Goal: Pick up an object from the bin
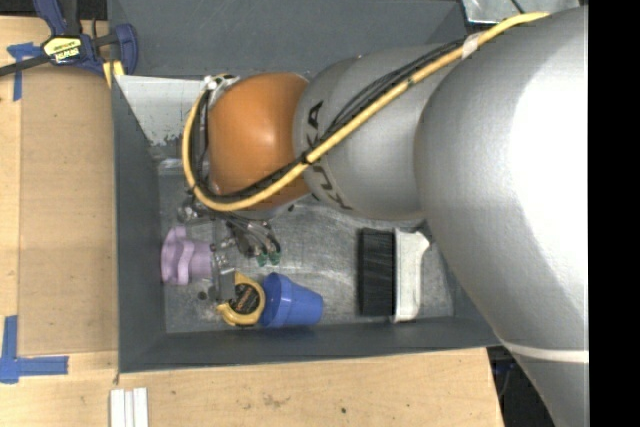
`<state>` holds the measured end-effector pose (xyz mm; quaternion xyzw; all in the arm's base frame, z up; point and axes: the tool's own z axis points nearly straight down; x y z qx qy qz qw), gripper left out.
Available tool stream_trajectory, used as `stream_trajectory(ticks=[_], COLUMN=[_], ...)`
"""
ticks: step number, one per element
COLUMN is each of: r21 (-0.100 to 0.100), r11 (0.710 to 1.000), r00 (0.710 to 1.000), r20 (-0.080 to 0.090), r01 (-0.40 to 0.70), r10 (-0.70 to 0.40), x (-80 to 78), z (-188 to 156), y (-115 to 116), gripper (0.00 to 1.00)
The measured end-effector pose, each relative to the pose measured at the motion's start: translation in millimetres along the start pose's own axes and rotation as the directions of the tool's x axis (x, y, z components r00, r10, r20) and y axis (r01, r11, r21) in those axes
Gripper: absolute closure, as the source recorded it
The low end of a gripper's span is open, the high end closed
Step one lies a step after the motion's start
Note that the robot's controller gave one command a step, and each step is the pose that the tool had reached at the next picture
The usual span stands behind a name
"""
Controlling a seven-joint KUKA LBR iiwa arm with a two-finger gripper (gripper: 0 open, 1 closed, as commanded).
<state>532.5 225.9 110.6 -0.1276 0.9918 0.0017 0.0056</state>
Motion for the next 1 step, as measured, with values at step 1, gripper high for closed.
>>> stream_trajectory(ticks=[1], r21=[-0.003], r11=[1.0], r00=[1.0], r20=[0.0], r01=[0.003], r10=[-0.003], x=[7.6], z=[35.4], y=[6.0], gripper=[1.0])
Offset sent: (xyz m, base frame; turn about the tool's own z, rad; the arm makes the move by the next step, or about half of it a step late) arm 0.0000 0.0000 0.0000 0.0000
